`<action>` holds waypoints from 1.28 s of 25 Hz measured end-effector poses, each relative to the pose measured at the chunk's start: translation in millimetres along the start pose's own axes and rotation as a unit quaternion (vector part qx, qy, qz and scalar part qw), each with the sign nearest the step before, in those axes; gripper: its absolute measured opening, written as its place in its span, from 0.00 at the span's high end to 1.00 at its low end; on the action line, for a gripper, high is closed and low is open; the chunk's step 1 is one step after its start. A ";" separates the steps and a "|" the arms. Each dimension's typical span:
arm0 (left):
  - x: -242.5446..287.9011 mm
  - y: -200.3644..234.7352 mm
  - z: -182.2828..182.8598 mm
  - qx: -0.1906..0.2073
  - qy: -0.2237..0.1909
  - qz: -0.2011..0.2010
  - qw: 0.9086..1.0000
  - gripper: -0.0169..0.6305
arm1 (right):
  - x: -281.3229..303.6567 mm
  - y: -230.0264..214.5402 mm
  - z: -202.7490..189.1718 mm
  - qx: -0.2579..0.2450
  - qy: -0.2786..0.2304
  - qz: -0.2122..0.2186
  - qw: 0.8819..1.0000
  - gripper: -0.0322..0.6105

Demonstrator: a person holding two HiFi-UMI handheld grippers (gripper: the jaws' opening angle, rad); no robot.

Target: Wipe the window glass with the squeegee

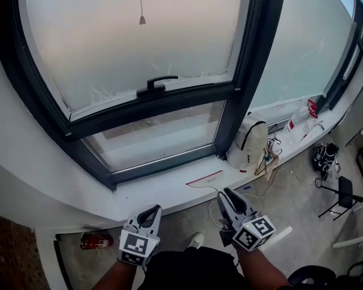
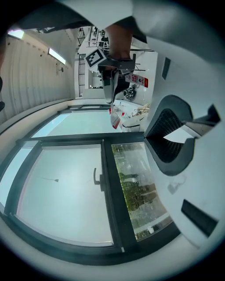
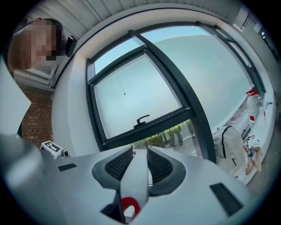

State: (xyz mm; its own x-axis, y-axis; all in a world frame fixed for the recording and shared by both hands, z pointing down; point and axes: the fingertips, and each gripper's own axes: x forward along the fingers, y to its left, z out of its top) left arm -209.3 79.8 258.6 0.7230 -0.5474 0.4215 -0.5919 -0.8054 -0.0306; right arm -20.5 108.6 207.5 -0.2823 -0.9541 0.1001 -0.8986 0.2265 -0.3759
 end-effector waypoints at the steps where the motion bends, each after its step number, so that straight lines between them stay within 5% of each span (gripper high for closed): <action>1: 10.7 0.7 -0.1 0.001 0.014 -0.002 1.000 0.97 | 3.3 -6.9 4.7 0.005 -0.004 -0.001 1.000 0.81; 6: 59.7 -5.1 14.5 -0.009 0.035 -0.017 0.999 0.97 | 7.7 -40.4 18.3 0.015 -0.012 -0.006 1.000 0.81; 16: 106.9 12.4 37.9 0.065 0.042 -0.049 0.996 0.97 | 34.0 -95.9 16.9 0.108 -0.028 -0.059 0.992 0.81; 22: 134.2 47.8 44.6 0.113 0.048 -0.089 0.988 0.97 | 69.4 -120.8 6.9 0.273 -0.083 -0.102 0.953 0.81; 28: 161.4 91.6 32.3 0.149 0.071 -0.122 0.979 0.97 | 117.4 -129.7 0.2 0.324 -0.144 -0.125 0.927 0.81; 32: 179.4 111.4 15.0 0.197 0.100 -0.134 0.966 0.97 | 146.0 -151.0 -9.8 0.368 -0.183 -0.152 0.899 0.81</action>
State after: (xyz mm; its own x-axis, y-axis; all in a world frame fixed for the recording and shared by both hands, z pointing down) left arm -140.1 -111.6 317.2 0.7246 -0.2835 0.6282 -0.1832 -0.9579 -0.2210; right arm 70.7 -63.0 287.9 0.1902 -0.9808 0.0423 -0.4109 -0.1187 -0.9039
